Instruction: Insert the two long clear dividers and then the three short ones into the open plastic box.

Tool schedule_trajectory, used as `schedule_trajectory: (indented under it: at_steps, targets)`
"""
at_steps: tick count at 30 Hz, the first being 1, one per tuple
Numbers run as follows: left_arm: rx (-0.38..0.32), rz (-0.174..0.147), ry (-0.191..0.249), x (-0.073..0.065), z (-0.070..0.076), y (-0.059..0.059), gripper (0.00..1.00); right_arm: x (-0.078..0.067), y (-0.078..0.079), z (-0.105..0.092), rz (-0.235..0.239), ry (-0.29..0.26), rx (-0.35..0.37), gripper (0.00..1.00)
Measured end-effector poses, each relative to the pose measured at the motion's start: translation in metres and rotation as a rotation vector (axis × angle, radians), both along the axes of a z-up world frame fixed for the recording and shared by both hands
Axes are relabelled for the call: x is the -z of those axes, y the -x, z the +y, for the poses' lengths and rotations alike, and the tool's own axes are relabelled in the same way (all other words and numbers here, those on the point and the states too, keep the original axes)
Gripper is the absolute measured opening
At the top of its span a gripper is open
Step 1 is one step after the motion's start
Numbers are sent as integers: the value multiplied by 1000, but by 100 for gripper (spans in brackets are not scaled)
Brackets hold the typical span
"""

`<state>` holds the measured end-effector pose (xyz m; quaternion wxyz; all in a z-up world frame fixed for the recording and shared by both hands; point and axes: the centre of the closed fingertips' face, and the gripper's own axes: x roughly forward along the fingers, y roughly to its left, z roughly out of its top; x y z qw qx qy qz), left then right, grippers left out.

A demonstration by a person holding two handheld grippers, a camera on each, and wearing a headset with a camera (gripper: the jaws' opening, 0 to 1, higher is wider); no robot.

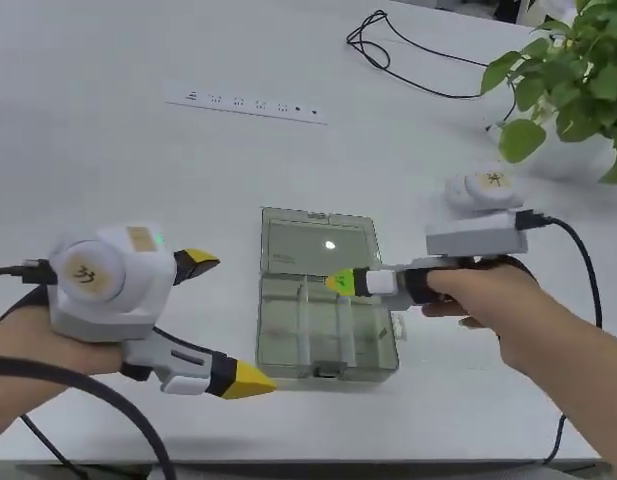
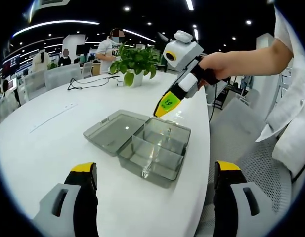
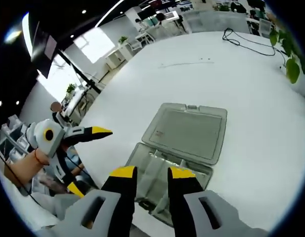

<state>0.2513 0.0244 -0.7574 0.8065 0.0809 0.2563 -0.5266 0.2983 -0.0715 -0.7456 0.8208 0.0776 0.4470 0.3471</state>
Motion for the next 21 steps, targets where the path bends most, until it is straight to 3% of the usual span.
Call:
schedule_trajectory:
  at_steps: [1,3,9,14,16,21]
  targets:
    - [-3,0,-2,-1,0,0,100,-2,3,-5,4,7,-4,29]
    - [-15,-2,-1,-3,-1,0,100,-7,4,-14,-46,29,-66,31]
    - [-42,-4,-5,-5,-2,1,100,-7,11,-46,-116,124,-218,36]
    - [-56,-1,-8,-5,-4,3,100,6,18,-72,-163,231,-388,45]
    - [-55,0,-11,-5,-5,4,100,11,21,-78,-166,259,-439,49]
    - [-70,3,-11,-6,-4,3,100,35,33,-89,-180,340,-649,54]
